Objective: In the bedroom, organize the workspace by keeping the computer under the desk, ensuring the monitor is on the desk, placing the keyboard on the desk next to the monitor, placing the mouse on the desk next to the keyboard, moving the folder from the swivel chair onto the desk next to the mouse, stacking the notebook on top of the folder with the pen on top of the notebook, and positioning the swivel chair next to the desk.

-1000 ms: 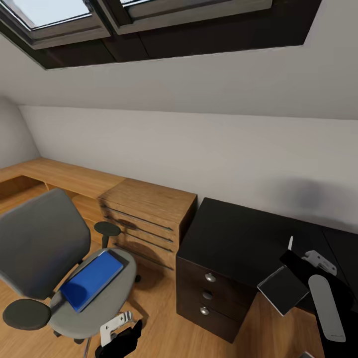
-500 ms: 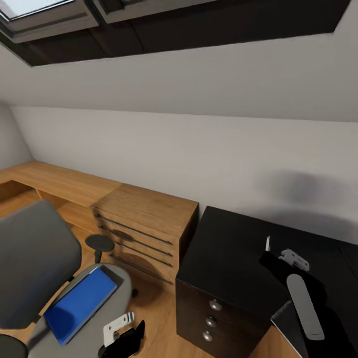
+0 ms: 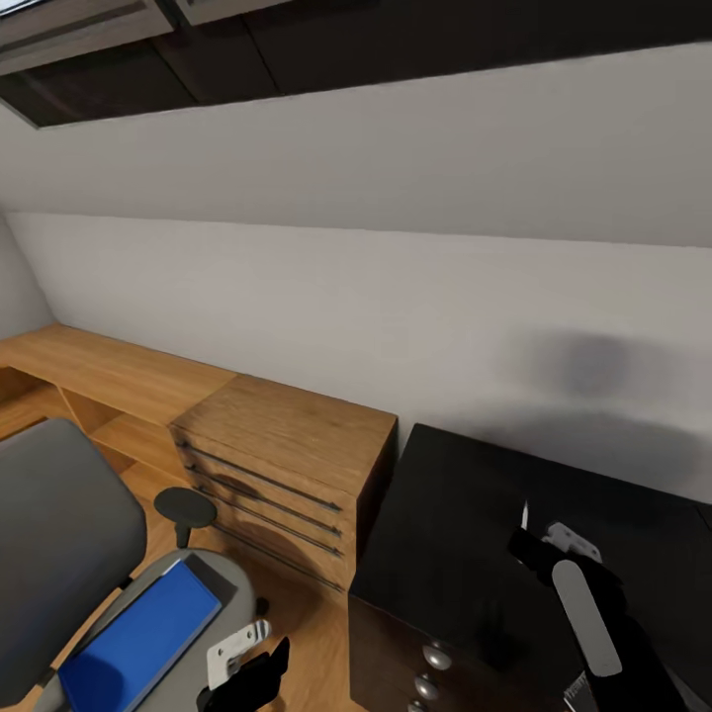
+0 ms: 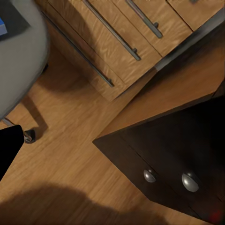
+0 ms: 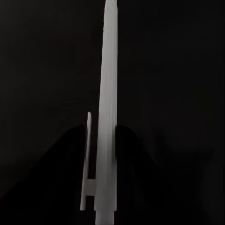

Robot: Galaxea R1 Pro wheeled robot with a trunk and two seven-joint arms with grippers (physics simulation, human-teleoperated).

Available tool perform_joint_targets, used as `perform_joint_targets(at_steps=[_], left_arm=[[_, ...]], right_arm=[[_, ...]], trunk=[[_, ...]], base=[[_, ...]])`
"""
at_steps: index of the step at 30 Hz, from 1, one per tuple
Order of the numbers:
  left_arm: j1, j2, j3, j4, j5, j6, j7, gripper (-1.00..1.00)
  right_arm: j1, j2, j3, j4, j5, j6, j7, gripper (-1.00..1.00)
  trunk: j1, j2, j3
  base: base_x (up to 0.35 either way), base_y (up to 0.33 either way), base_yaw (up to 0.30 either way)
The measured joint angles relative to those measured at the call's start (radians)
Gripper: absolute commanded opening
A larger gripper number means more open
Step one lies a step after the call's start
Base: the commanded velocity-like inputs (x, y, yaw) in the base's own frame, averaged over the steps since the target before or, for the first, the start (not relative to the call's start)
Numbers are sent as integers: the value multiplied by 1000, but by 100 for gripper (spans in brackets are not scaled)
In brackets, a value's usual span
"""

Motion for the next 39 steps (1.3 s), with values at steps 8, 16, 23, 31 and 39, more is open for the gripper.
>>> perform_joint_targets(at_steps=[8, 16, 23, 31, 39], left_arm=[[0, -1, 0, -6, 1, 0, 5, 100], [1, -1, 0, -7, 1, 0, 5, 100], [0, 1, 1, -7, 1, 0, 3, 100], [0, 1, 1, -7, 0, 0, 4, 100], [0, 1, 1, -7, 0, 0, 4, 100]], right_arm=[[-45, 0, 35, 124, 29, -20, -1, -100], [-55, 1, 48, 148, 34, -22, -3, -100], [-56, 1, 50, 151, 35, -19, -7, -100], [-57, 1, 50, 158, 34, -16, -10, 100], [-57, 1, 51, 147, 34, -16, -10, 100]], trunk=[[0, 0, 0], [0, 0, 0], [0, 0, 0], [0, 0, 0], [0, 0, 0]], base=[[10, 0, 0], [0, 0, 0], [0, 0, 0], [0, 0, 0], [0, 0, 0]])
